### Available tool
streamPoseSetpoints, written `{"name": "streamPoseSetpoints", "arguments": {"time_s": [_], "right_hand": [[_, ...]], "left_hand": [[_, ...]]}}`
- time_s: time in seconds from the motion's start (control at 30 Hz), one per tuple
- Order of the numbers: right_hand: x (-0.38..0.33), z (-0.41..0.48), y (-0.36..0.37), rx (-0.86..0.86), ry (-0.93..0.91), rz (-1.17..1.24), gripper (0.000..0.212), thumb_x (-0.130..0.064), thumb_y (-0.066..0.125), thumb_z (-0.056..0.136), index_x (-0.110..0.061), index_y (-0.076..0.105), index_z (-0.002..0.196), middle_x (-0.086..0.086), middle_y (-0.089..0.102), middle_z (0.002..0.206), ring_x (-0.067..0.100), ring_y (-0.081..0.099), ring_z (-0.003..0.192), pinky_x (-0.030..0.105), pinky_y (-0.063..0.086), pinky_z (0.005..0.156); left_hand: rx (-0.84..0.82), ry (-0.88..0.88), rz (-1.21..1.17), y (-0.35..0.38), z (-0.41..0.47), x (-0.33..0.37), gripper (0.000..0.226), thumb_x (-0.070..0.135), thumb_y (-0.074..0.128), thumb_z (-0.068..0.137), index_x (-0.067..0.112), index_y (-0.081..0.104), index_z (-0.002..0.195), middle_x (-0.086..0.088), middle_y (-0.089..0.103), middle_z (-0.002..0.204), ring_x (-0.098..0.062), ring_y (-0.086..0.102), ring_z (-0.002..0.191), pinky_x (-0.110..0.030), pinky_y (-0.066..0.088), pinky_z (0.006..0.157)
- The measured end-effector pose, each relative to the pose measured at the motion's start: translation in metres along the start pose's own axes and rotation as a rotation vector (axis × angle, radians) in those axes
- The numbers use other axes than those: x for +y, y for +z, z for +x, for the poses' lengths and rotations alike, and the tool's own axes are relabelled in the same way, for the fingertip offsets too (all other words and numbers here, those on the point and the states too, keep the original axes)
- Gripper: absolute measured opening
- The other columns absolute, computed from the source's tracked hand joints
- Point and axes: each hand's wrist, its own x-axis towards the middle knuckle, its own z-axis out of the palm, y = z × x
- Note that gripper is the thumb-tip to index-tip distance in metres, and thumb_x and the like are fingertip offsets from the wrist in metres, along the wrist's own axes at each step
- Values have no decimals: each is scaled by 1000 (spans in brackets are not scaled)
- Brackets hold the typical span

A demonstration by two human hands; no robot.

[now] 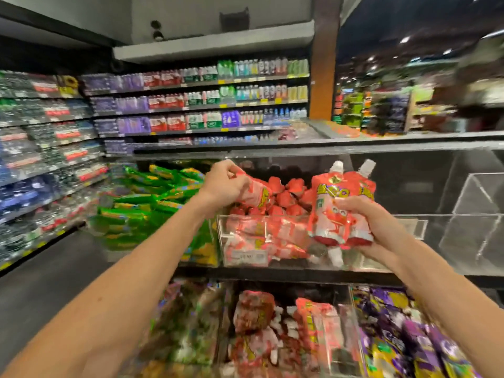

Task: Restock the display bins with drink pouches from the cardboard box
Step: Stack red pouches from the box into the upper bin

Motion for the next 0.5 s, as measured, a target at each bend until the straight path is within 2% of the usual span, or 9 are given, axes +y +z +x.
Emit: {"name": "streamPoseSetpoints", "arguments": {"time_s": [0.07, 0.17, 0.23, 0.3, 0.37, 0.4, 0.5], "right_hand": [[1, 0, 8, 49, -18, -11, 45, -2, 51, 91, -12, 73, 53, 6, 69, 61, 15, 68, 50, 27, 55, 44], [5, -2, 16, 97, -42, -38, 37, -2, 53, 88, -11, 72, 57, 5, 69, 59, 14, 68, 49, 25, 54, 45], [9, -2, 20, 96, -61, -67, 29, -6, 58, 77, -13, 74, 54, 3, 69, 59, 13, 68, 51, 24, 55, 47], [12, -1, 26, 94, -66, -65, 20, -10, 61, 70, -13, 75, 57, 5, 71, 64, 14, 70, 55, 27, 57, 51], [14, 4, 30, 109, -62, -51, 13, -10, 63, 69, -10, 75, 66, 7, 72, 68, 16, 71, 58, 29, 58, 53], [14, 5, 34, 116, -60, -47, 11, -9, 63, 68, -7, 73, 73, 8, 72, 70, 17, 71, 59, 29, 58, 53], [13, 11, 38, 105, -57, -67, 16, -8, 64, 68, -4, 66, 84, 9, 72, 71, 18, 72, 61, 30, 58, 55]], "left_hand": [[-131, 76, 177, 14, 12, -10, 14, 22, 75, 80, 16, 62, 83, -6, 66, 83, -30, 67, 90, -32, 54, 79], [-252, 124, 329, 23, 25, -24, 13, 24, 72, 86, 13, 67, 92, -6, 65, 89, -26, 65, 95, -28, 46, 75], [-351, 121, 409, 16, 32, -22, 8, 22, 74, 84, 15, 71, 87, -5, 68, 90, -21, 65, 86, -22, 46, 67], [-539, 141, 569, 8, 39, -15, 17, 13, 74, 85, 12, 72, 101, -5, 68, 99, -14, 60, 70, -15, 43, 51], [-676, 160, 773, 5, 40, -6, 37, 6, 67, 86, 16, 64, 121, -3, 65, 109, -13, 57, 66, -13, 41, 42], [-699, 169, 855, 5, 40, -4, 41, 6, 63, 86, 18, 62, 125, -2, 64, 109, -13, 57, 65, -16, 42, 39], [-752, 159, 961, 5, 42, 2, 39, 2, 63, 84, 21, 68, 118, -3, 68, 108, -14, 63, 61, -22, 46, 37]]}}
